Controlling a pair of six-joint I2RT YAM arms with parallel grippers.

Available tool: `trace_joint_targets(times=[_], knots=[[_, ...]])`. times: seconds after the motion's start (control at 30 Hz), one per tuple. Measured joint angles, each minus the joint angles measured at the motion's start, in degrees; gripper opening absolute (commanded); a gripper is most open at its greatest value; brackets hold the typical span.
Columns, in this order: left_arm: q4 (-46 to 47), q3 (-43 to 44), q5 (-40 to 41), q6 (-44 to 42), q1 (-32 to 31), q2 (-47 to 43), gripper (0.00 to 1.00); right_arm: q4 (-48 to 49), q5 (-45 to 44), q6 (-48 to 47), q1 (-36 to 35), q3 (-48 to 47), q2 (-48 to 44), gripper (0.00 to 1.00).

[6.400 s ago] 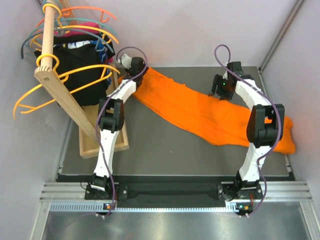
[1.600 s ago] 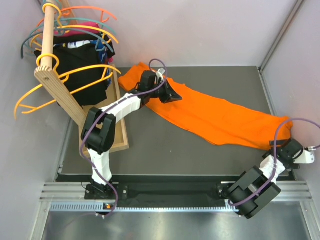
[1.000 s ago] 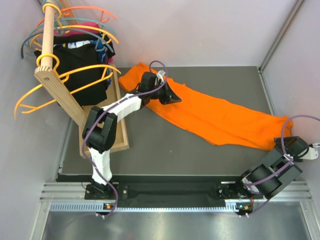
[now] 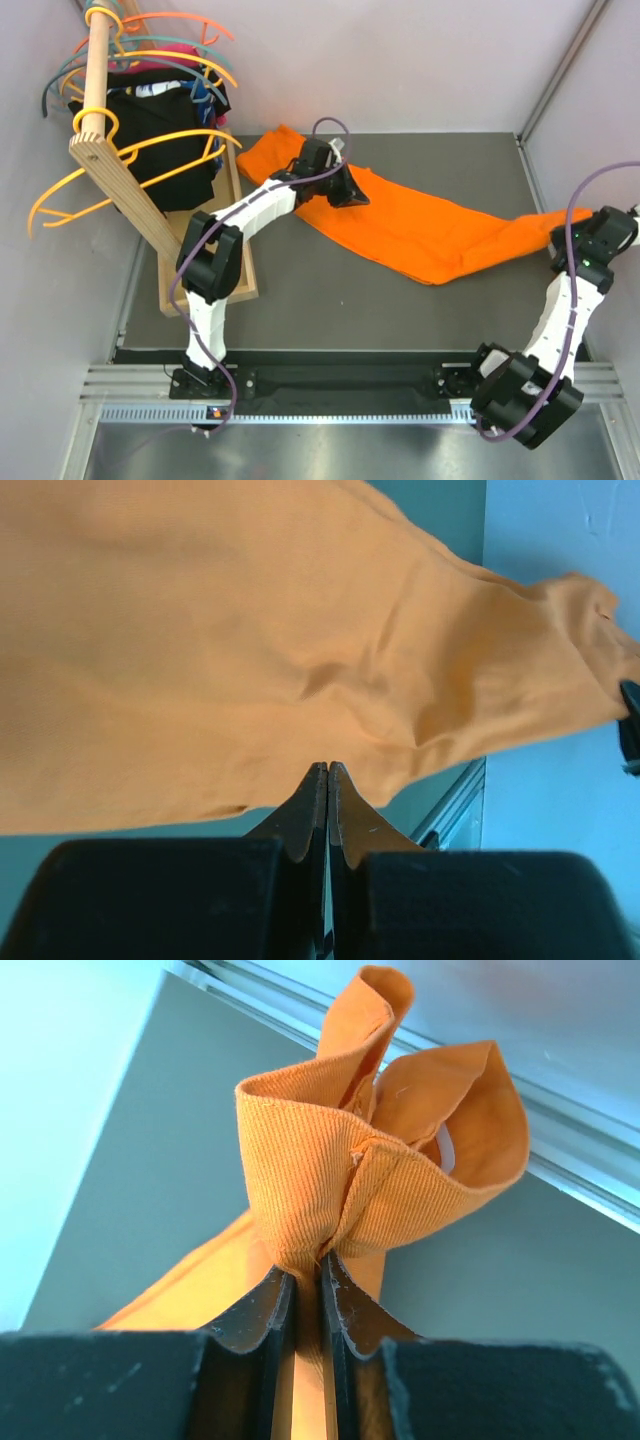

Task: Place the trousers on the hanger
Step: Fold the trousers at the center of the board.

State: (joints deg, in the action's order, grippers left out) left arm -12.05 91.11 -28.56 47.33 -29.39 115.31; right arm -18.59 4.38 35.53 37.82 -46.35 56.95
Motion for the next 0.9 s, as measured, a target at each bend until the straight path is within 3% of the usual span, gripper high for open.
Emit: trace_joint_targets(times=[0.27,0.9], knots=[[-1.9,9.2,4.2,2.1,-6.4,2.6,0.00,-11.4,-3.2,-6.1,-2.5,-11.9,-2.8,0.00],[-0.8,14.1,8.7,15.0,-17.6,13.3,0.00,-12.7,4.6,-12.5,-4.7,-16.1,-6.6,0.00]])
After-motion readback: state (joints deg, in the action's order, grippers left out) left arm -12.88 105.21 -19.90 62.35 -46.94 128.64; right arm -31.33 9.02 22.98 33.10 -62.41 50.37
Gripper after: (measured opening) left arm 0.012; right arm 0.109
